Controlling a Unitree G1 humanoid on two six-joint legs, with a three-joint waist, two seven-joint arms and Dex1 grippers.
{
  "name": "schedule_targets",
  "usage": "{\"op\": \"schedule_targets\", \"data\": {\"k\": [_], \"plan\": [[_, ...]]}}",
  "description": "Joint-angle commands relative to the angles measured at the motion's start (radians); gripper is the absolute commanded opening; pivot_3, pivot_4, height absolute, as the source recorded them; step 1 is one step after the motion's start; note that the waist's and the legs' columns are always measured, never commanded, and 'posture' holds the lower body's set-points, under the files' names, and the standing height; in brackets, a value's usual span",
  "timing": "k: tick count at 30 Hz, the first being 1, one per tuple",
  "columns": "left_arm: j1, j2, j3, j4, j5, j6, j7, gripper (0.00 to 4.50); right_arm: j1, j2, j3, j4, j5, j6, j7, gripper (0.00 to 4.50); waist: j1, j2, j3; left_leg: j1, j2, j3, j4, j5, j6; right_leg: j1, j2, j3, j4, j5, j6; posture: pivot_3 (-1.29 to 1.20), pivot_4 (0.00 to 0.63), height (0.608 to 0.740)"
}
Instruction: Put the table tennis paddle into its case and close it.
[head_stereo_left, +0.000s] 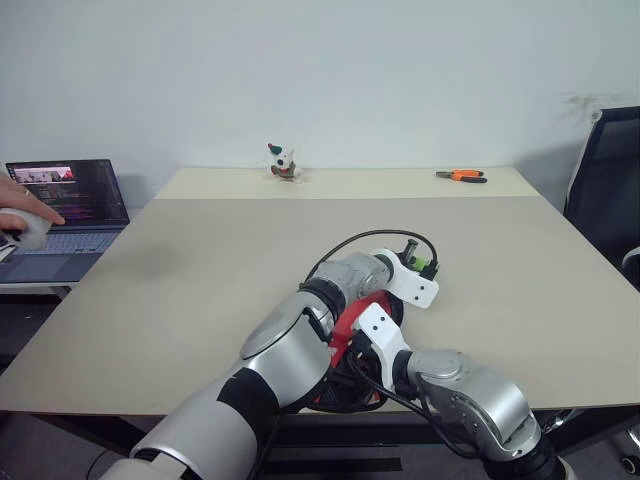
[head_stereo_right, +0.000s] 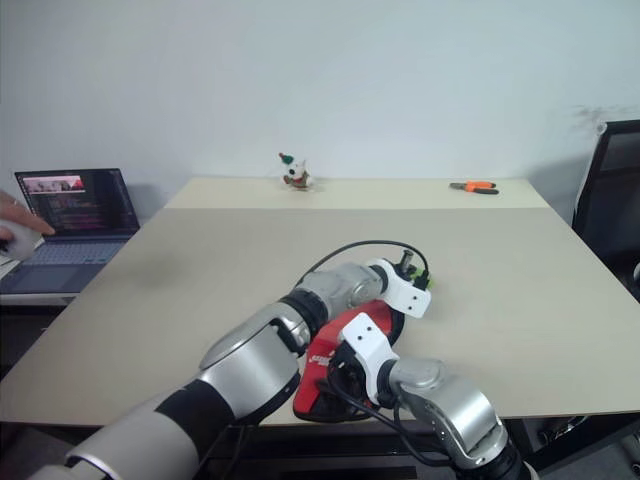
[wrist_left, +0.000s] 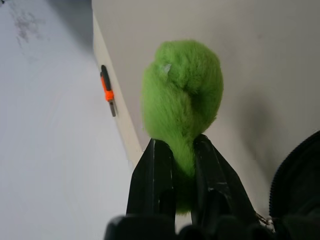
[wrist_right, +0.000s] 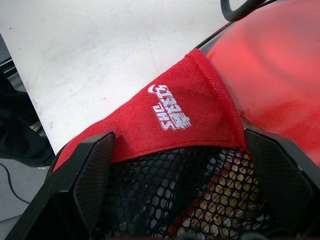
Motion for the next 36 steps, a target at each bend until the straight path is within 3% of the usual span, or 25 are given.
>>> {"op": "schedule_targets", "data": {"k": [1, 5, 8, 18, 21, 28, 32, 36], "plan": [[0.003, -0.016, 0.063, -0.042, -0.076, -0.025, -0.070, 0.99, 0.026, 0.008, 0.054, 0.066, 0.022, 0.021, 0.035, 4.50, 0.000, 0.000, 0.000, 0.000, 0.000, 0.000, 0.000, 0.000, 0.000, 0.000, 0.000, 0.000, 0.000, 0.000, 0.000, 0.00, 0.150, 0.740], [0.019, -0.001, 0.142, -0.045, -0.154, 0.007, -0.126, 2.47, 0.005, 0.008, 0.050, 0.099, 0.019, -0.006, 0.054, 4.50, -0.006, 0.000, 0.000, 0.001, 0.000, 0.000, 0.000, 0.000, 0.000, 0.001, 0.000, 0.000, 0.001, 0.000, 0.000, 0.00, 0.150, 0.740], [0.022, 0.018, 0.327, -0.048, -0.326, 0.147, -0.196, 3.52, -0.023, 0.009, 0.046, 0.141, 0.011, -0.037, 0.073, 4.50, -0.015, 0.000, -0.001, 0.001, 0.000, 0.000, 0.001, 0.000, 0.000, 0.001, 0.001, 0.000, 0.001, 0.000, 0.000, 0.00, 0.150, 0.740], [0.003, 0.170, 0.559, -0.081, -0.532, 0.234, -0.292, 3.52, -0.114, -0.028, 0.011, 0.255, 0.006, -0.133, 0.177, 4.50, -0.023, 0.001, -0.001, 0.004, 0.000, -0.001, 0.004, 0.000, 0.000, 0.003, 0.003, -0.001, 0.003, 0.000, 0.000, 0.00, 0.150, 0.740], [0.022, 0.255, 0.646, -0.109, -0.632, 0.220, -0.408, 3.52, -0.123, -0.089, -0.007, 0.216, 0.035, -0.144, 0.256, 4.50, -0.023, 0.001, -0.001, 0.004, 0.000, -0.001, 0.004, 0.000, 0.000, 0.003, 0.003, -0.001, 0.003, 0.001, 0.001, 0.00, 0.150, 0.740], [0.146, 0.350, 0.784, -0.210, -0.833, 0.293, -0.669, 3.52, -0.127, -0.185, -0.101, 0.158, 0.095, -0.140, 0.332, 4.50, -0.014, 0.001, -0.001, 0.002, 0.001, -0.002, 0.004, 0.000, 0.000, 0.003, 0.000, -0.002, 0.001, 0.003, -0.003, 0.00, 0.150, 0.740], [0.293, 0.378, 0.870, -0.406, -1.029, 0.498, -0.925, 3.52, -0.157, -0.234, -0.193, 0.074, 0.182, -0.079, 0.372, 4.50, -0.014, 0.001, -0.001, -0.001, 0.001, -0.002, 0.004, 0.000, 0.000, 0.001, 0.000, -0.002, 0.001, 0.003, -0.003, 0.00, 0.150, 0.740], [0.430, 0.376, 0.855, -0.641, -1.088, 0.639, -0.925, 3.52, -0.192, -0.297, -0.260, 0.031, 0.253, -0.039, 0.413, 4.50, -0.013, 0.001, -0.001, -0.002, 0.001, -0.003, 0.004, 0.000, 0.000, 0.000, 0.000, -0.001, 0.001, 0.003, -0.003, 0.00, 0.150, 0.740]]}}
